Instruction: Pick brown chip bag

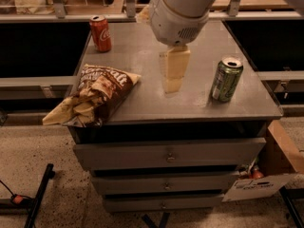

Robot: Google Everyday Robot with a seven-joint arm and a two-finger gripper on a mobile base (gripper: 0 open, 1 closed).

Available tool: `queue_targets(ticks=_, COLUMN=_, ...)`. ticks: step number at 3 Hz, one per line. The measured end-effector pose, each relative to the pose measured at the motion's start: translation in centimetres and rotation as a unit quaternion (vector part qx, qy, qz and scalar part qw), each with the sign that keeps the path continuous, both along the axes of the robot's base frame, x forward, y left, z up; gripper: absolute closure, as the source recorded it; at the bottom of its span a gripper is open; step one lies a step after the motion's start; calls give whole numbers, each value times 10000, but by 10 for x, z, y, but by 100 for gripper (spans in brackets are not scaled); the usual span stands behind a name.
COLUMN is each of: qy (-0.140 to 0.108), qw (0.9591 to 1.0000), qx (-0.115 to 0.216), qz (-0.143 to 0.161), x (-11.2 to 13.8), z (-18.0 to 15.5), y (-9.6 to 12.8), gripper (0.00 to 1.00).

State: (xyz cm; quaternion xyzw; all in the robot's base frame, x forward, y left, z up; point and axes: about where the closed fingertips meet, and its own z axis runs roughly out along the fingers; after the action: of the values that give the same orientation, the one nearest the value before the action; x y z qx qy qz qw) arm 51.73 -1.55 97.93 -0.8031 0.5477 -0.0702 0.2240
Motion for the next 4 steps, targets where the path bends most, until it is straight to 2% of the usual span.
queue_targets(ticks=1, qy=-9, qw=9984, qx=-31, qz=563, x=27, z=-19, y=18, gripper=0)
queue_targets(ticks=3, qy=63, qw=9963, qx=-47, qz=858, x=31, z=-27, y=25, gripper=0)
queue_targets(ticks=4, qy=313, qw=9867, qx=75, qz=1592, x=39, z=-48, y=48, gripper=0)
